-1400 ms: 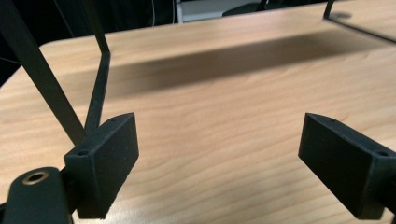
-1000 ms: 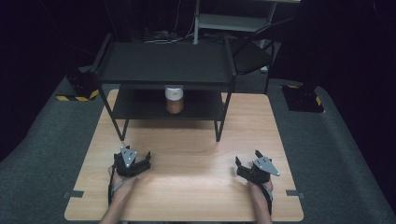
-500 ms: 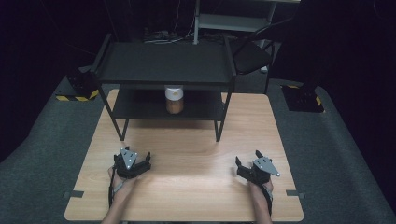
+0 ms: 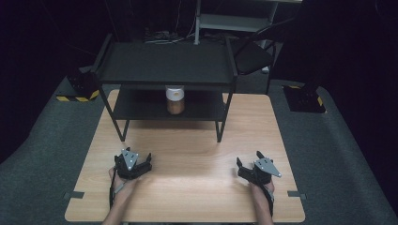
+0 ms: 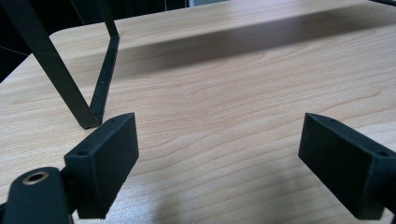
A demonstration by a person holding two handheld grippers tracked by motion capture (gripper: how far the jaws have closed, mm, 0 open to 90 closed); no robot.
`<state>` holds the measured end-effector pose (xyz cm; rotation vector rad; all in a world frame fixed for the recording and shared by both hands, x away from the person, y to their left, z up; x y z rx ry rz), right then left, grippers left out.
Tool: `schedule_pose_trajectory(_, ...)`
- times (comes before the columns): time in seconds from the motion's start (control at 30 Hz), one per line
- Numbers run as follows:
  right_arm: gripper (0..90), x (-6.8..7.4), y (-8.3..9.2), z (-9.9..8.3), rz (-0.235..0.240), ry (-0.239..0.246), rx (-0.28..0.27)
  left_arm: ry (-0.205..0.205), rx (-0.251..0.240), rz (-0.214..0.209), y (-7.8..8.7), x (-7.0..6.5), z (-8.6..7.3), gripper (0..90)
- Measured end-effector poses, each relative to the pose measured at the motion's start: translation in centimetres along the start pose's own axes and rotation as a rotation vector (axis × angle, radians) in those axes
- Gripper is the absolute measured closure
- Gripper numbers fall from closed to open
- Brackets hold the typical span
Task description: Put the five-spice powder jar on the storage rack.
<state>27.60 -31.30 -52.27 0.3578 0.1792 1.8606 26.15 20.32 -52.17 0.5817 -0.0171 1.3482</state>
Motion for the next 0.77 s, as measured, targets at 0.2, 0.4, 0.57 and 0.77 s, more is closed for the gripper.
schedule_pose_trajectory(0.2, 10.8, 0.0, -0.02, 0.03, 0.002, 0.003, 0.003, -0.005, 0.004, 0.0, -0.01, -0.03, 0.05, 12.4)
schedule_pose_trajectory(0.4, 10.8, -0.01, -0.02, 0.04, 0.004, 0.003, 0.005, -0.005, 0.006, -0.001, -0.01, -0.04, 0.08, 12.4)
schedule_pose_trajectory(0.57, 10.8, -0.07, -0.05, 0.05, 0.01, 0.007, 0.006, -0.001, 0.004, -0.001, 0.01, -0.02, 0.05, 12.4)
schedule_pose_trajectory(0.77, 10.8, -0.21, -0.09, 0.06, 0.023, 0.013, 0.006, 0.006, -0.001, -0.001, 0.03, 0.0, 0.0, 12.3)
Point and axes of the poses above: each handheld gripper's, and its own axes: y roughly backward along the jaws, z roughly out of its top, x roughly to its left, the point moved 2 cm from there along -y, roughly forward along the jaws, and after that the axes turned 15 degrees about -y, right-handed, at the moved point
